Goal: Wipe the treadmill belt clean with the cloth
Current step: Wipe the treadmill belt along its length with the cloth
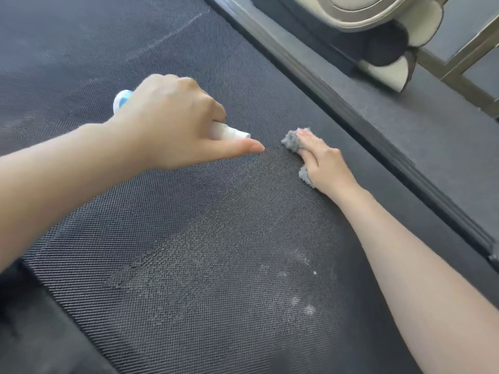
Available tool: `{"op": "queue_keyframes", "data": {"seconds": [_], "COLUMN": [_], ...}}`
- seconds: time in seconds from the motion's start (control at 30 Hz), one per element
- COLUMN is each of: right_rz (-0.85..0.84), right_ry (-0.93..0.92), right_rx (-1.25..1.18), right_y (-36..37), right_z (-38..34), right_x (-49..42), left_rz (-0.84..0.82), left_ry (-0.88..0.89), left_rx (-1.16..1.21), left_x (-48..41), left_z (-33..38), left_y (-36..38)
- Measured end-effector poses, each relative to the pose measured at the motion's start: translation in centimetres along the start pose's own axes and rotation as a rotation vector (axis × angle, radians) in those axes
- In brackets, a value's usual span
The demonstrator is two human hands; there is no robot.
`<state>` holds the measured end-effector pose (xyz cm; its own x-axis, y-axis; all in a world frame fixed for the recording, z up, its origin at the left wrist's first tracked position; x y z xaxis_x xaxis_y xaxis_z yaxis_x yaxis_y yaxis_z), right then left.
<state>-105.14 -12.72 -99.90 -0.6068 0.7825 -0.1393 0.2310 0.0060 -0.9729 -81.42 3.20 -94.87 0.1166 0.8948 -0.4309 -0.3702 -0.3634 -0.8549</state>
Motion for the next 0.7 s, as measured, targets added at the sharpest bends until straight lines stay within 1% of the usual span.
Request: {"op": "queue_keyframes", "data": {"seconds": [0.13,0.3,0.5,0.7], "right_rz": [-0.036,-0.018,0.014,0.002], "right_ry": [0.136,0.287,0.352,0.386], "right_rx": [0.093,0.097,0.110,0.108], "right_y": [-0.9,-1.8,-2.4,-2.6], "right_z": [4.7,8.4,10.1,9.3], "right_x": [-1.0,-1.0,-0.8,-0.5], "left_rz": [-0.012,-0.034,-0.060,-0.092], "left_ry": [-0.007,0.010,0.041,0.037], "left_rx": [-0.021,-0.028,-0.037,0.003], "left_x": [-0.6,-1.5,-2.1,-2.0], "left_z": [0.2,1.0,2.4,3.6], "left_y": [0.4,1.3,2.4,2.5]}}
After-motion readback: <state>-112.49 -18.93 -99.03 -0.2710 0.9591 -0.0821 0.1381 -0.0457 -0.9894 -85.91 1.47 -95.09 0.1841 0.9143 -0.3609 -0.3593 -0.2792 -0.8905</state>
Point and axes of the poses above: each hand's wrist, its own x-axis away from the middle knuckle, its own y-axis out of the palm, z = x × y, the point moved 1 cm from there along -x, towards the middle knuckle, and after that the axes turned 11 degrees about x, right-handed, at the moved point
